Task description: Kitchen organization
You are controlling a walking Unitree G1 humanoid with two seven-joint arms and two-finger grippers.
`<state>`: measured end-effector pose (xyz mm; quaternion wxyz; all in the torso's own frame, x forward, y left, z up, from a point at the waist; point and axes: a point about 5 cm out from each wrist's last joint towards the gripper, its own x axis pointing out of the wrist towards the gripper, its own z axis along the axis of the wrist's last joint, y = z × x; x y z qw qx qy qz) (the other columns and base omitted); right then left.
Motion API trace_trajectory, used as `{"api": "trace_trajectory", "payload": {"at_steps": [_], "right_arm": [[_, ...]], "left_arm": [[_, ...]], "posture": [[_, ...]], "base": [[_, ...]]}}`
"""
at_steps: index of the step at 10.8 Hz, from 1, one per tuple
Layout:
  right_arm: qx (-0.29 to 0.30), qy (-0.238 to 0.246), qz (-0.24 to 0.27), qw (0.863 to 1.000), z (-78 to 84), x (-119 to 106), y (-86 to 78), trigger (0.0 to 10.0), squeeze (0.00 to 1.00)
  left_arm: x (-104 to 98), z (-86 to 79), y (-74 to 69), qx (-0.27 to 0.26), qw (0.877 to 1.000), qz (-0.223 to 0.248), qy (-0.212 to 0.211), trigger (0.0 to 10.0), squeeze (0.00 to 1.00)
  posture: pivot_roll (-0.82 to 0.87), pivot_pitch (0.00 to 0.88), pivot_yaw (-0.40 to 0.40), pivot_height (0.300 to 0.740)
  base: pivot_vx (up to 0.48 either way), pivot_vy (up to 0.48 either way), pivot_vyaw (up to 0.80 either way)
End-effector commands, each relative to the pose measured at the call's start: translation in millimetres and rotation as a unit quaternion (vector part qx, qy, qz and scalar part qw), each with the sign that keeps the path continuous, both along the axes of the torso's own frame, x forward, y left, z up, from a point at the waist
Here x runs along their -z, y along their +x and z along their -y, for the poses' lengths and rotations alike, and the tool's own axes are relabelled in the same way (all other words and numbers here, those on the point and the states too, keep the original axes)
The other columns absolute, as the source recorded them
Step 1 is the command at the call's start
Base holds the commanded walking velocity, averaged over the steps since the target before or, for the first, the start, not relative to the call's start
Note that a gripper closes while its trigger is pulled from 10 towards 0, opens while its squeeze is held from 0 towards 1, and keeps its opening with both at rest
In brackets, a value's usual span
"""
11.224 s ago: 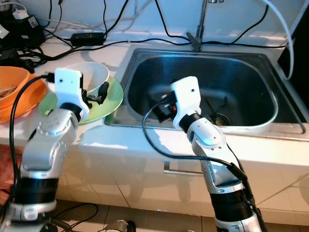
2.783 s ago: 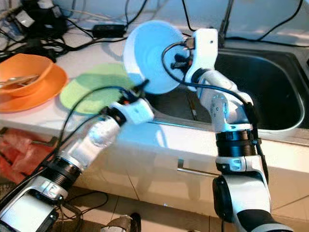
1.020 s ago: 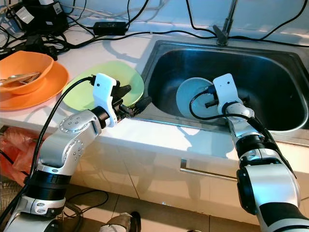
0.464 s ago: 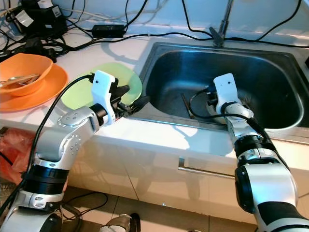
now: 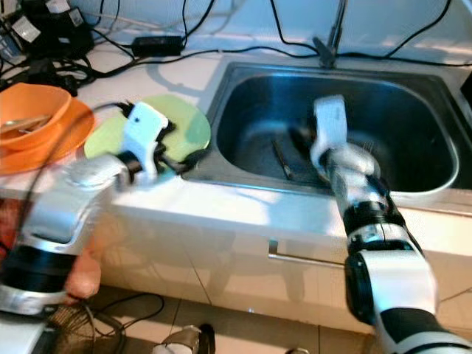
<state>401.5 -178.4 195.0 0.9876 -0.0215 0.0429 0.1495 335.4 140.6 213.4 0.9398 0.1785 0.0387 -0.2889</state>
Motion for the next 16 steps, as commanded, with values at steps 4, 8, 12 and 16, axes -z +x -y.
{"api": "trace_trajectory", "payload": {"at_steps": [4, 8, 12, 16], "right_arm": [[-0.092, 0.041, 0.02, 0.995, -18.6, -19.5, -30.5, 10.0, 1.0], [-0.219, 0.098, -0.003, 0.971, -42.6, -28.4, -72.4, 10.0, 0.0], [-0.253, 0.091, -0.027, 0.963, -49.8, -25.0, -92.1, 10.0, 0.0], [-0.326, 0.087, -0.041, 0.941, -60.5, -27.2, -111.9, 10.0, 0.0]], "left_arm": [[-0.4, -4.1, -9.4, 0.024, 0.997, 0.022, 0.063, 10.0, 1.0], [6.4, -24.9, -34.9, 0.136, 0.965, 0.021, 0.222, 10.0, 0.98], [15.3, -51.4, -33.0, 0.131, 0.938, 0.019, 0.32, 10.0, 0.0], [28.4, -77.5, -10.8, 0.049, 0.919, 0.042, 0.388, 10.0, 0.0]], "posture": [[0.13, 0.107, 0.097, 0.74], [0.15, 0.096, 0.116, 0.74], [0.15, 0.096, 0.117, 0.74], [0.14, 0.097, 0.112, 0.74]], "base": [[0.0, 0.0, 0.0], [0.0, 0.0, 0.0], [0.0, 0.0, 0.0], [0.0, 0.0, 0.0]]}}
